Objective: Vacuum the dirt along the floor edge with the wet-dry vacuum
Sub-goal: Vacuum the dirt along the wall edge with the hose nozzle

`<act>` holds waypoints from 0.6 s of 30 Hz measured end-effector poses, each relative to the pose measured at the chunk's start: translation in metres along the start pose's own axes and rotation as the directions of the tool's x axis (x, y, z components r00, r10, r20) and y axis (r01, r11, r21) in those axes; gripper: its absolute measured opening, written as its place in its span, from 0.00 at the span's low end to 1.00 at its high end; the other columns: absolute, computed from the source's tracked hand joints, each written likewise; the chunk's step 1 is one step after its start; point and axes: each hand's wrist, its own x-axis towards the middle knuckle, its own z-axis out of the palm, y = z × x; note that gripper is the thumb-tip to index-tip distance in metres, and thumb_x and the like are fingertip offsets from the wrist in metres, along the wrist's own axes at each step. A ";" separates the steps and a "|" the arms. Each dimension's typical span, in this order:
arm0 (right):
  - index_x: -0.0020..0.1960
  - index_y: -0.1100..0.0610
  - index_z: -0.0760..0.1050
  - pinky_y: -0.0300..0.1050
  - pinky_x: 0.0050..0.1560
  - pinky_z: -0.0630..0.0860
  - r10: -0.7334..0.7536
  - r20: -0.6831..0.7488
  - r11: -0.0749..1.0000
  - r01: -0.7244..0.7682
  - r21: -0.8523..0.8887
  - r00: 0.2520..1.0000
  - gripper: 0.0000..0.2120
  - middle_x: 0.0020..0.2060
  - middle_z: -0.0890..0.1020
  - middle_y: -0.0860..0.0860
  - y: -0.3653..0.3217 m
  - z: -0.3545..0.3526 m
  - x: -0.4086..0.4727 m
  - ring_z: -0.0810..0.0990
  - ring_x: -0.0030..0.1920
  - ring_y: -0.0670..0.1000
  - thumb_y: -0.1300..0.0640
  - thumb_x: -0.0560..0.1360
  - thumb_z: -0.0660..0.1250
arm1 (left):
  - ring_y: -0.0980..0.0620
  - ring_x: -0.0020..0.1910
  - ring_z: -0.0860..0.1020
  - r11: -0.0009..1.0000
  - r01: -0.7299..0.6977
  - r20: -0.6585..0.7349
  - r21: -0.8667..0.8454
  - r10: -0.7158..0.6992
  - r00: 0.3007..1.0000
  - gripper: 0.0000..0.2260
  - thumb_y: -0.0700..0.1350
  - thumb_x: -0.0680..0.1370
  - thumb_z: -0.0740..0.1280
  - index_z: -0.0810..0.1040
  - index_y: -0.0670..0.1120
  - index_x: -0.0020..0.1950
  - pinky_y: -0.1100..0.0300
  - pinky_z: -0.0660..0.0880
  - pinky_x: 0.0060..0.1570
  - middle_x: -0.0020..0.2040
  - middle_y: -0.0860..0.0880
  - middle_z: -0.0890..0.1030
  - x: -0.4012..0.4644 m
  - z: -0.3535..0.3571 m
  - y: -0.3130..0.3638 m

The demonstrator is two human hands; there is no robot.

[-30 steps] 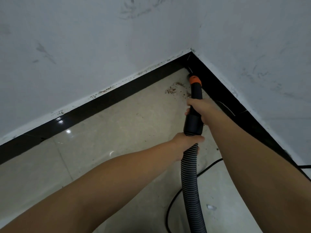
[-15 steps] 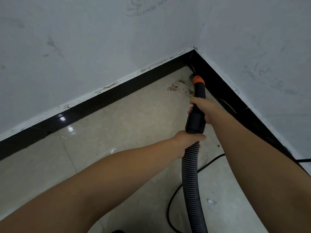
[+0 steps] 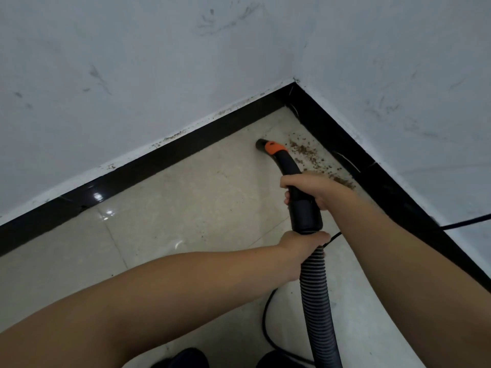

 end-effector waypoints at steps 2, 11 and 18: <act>0.51 0.62 0.71 0.47 0.37 0.79 -0.007 -0.019 1.000 0.008 0.030 1.000 0.10 0.30 0.79 0.55 0.001 0.002 0.003 0.79 0.29 0.52 0.62 0.73 0.68 | 0.49 0.33 0.76 1.000 -0.007 -0.016 0.026 0.007 1.000 0.08 0.40 0.73 0.72 0.74 0.43 0.45 0.56 0.76 0.39 0.37 0.45 0.77 0.000 -0.006 0.004; 0.54 0.62 0.70 0.40 0.27 0.77 -0.031 -0.134 0.989 0.051 0.141 0.990 0.11 0.32 0.78 0.55 -0.031 -0.007 0.033 0.79 0.24 0.49 0.62 0.74 0.67 | 0.50 0.31 0.75 0.993 -0.079 -0.030 0.092 0.082 0.996 0.08 0.42 0.74 0.72 0.74 0.42 0.47 0.58 0.75 0.32 0.36 0.45 0.76 0.013 -0.018 0.052; 0.53 0.61 0.70 0.41 0.29 0.78 -0.032 -0.078 0.999 0.032 -0.005 0.996 0.11 0.31 0.79 0.54 -0.030 -0.004 0.028 0.80 0.26 0.50 0.62 0.72 0.68 | 0.50 0.31 0.76 0.998 -0.041 0.006 0.047 0.041 0.999 0.08 0.42 0.74 0.72 0.74 0.42 0.47 0.58 0.76 0.33 0.36 0.45 0.77 0.013 -0.009 0.040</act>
